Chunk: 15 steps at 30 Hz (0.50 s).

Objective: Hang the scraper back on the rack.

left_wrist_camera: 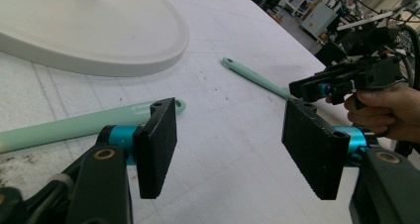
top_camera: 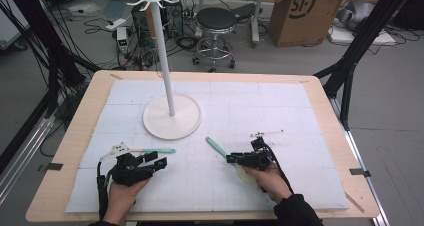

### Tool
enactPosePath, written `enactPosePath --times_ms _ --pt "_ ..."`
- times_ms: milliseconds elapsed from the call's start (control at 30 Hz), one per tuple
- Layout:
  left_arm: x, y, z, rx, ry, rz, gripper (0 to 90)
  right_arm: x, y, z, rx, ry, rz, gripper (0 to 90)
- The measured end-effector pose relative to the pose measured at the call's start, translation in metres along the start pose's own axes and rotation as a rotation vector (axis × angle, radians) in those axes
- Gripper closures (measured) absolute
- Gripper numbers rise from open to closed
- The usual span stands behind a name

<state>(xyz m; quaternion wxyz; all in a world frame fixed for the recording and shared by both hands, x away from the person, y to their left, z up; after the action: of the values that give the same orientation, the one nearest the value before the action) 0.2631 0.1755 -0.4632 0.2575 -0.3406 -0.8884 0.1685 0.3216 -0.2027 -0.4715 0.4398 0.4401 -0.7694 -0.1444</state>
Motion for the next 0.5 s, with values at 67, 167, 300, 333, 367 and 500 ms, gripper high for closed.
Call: enactPosePath --times_ms 67,167,300,333,367,500 --pt "0.0 0.0 0.0 0.0 0.001 0.001 39.0 -0.001 0.003 0.001 0.055 0.007 0.046 67.5" --pt "0.0 0.0 0.0 -0.003 0.002 0.0 39.0 -0.004 0.013 0.002 0.133 0.02 0.134 67.9" --pt "-0.001 0.0 0.0 -0.004 0.003 -0.001 39.0 -0.008 0.021 0.005 0.214 0.033 0.209 68.5" --pt "-0.001 0.0 0.0 -0.004 0.004 -0.001 39.0 -0.008 0.022 0.005 0.223 0.029 0.22 71.7" --pt "-0.001 0.0 0.0 -0.006 0.004 0.0 39.1 -0.009 0.022 0.006 0.242 0.03 0.246 77.8" --pt "-0.001 -0.001 0.0 -0.003 0.005 -0.002 39.2 -0.01 0.022 0.006 0.27 0.033 0.264 78.9"
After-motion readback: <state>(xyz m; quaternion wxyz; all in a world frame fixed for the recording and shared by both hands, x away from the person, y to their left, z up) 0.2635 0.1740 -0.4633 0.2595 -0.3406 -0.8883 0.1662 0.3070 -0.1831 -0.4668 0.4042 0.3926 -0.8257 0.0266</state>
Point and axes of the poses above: each handheld gripper's, and its own axes: x roughly backward along the jaws, z roughly out of its underside, y roughly to its left, the point moved 2 cm from there along -x, roughly forward along the jaws, and after that the axes turned 4 degrees about -z, right-handed, at the moved point
